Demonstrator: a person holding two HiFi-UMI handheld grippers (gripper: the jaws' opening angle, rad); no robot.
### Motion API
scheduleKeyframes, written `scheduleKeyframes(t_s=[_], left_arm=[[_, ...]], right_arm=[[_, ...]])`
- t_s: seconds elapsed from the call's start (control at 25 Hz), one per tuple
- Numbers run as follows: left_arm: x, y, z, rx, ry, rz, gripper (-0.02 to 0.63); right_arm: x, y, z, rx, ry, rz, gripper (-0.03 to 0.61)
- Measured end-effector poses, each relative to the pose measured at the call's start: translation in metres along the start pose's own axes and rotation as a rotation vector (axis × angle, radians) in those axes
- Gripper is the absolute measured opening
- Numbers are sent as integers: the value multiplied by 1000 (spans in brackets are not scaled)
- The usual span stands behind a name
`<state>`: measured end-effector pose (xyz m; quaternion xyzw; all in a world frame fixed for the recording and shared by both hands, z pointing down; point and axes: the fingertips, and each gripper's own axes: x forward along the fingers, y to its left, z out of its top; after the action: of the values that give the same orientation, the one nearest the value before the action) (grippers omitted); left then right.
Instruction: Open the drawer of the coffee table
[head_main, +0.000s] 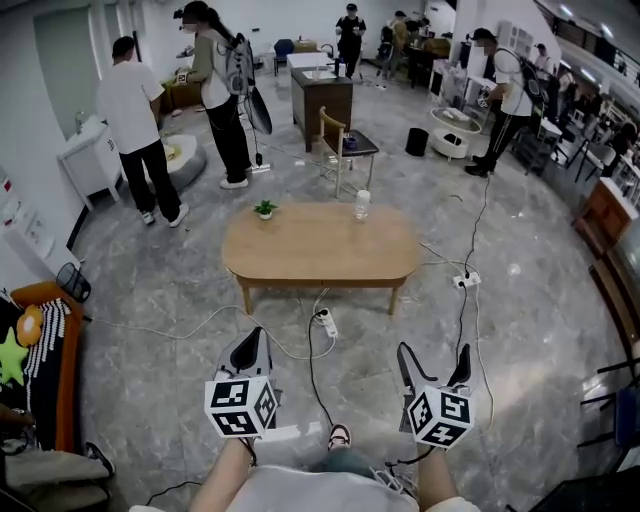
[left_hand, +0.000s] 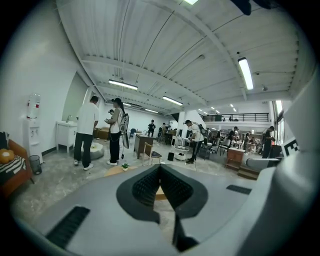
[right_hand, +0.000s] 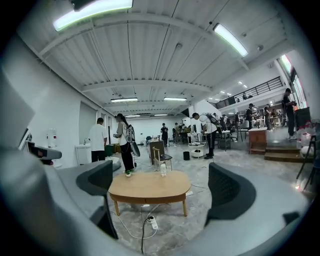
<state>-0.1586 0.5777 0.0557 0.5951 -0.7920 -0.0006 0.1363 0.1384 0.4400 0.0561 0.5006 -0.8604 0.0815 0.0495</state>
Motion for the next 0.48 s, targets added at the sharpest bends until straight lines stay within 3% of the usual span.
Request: scheduleKeyframes(t_s=[0.48], left_arm=[[114, -12, 24, -40, 2, 78, -6]], right_arm=[[135, -40, 27, -7, 14, 90, 588]])
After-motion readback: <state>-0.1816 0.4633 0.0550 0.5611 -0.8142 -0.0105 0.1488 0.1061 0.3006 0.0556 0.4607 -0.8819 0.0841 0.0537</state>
